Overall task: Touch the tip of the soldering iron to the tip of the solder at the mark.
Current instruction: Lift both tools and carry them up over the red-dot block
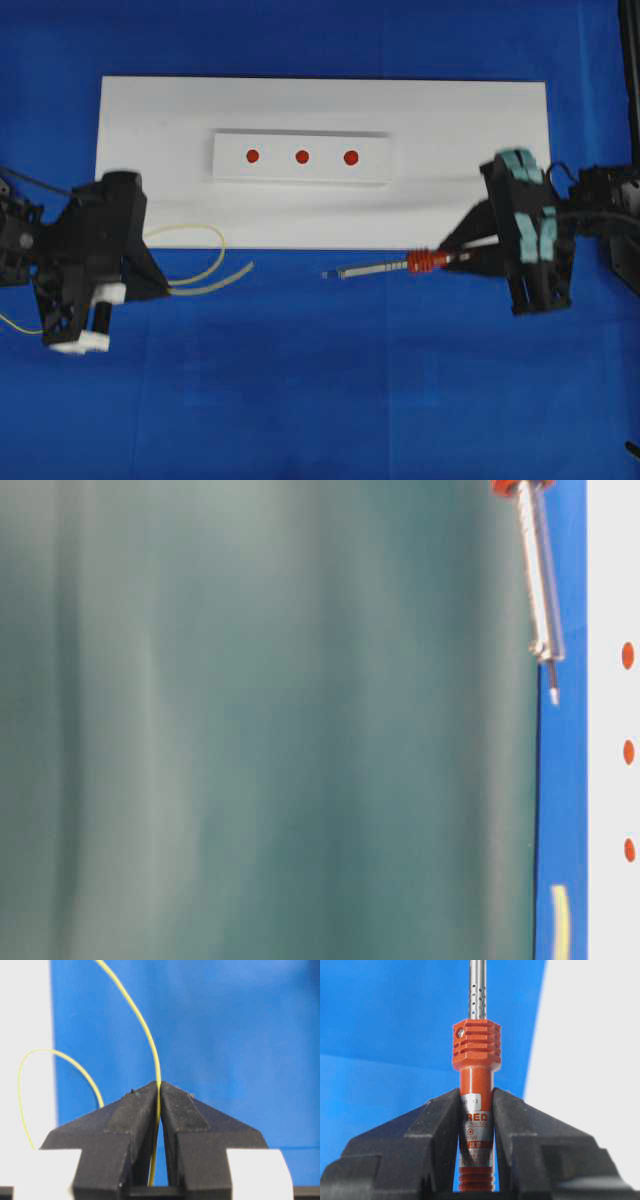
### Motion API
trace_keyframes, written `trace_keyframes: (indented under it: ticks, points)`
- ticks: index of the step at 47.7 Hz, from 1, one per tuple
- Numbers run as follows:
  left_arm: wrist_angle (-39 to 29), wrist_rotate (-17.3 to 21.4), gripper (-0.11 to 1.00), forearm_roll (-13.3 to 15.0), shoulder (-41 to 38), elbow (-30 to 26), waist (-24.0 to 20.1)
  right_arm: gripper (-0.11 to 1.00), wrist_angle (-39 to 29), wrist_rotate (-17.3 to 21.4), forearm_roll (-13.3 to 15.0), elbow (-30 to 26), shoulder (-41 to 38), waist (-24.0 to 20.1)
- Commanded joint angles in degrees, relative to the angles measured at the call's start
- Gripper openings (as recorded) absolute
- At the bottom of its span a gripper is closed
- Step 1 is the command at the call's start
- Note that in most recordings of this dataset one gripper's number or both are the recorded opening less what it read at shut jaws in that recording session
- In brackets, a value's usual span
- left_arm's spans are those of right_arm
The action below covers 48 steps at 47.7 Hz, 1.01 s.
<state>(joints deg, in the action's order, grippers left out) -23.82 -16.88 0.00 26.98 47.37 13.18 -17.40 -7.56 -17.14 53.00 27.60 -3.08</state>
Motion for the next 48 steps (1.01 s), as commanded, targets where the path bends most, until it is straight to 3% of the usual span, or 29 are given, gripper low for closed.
trace_keyframes:
  ticks: [1, 10, 19, 33, 48]
  points:
    - [-2.90, 0.09, 0.02, -0.18, 1.76, -1.58, -4.13, 0.06, -2.99, 0.00, 2.46, -2.81, 0.44, 4.13]
    - [-6.94, 0.79, 0.02, -0.18, 2.81, -1.32, -12.92, 0.06, -6.15, 0.00, 6.50, -4.31, 0.09, 11.51]
    - [-8.88, 3.60, 0.02, -0.18, 2.55, -1.41, -17.67, 0.06, -6.42, 0.00, 8.88, -5.01, -0.97, 17.49]
    - [-8.96, 4.39, 0.02, -0.18, 1.49, -1.93, -18.72, 0.06, -6.42, 0.00, 10.11, -5.98, -2.64, 18.63]
    - [-6.94, 4.57, 0.02, -0.18, -5.19, -3.25, -19.78, 0.06, -6.42, -0.09, 10.37, -7.12, -4.48, 18.63]
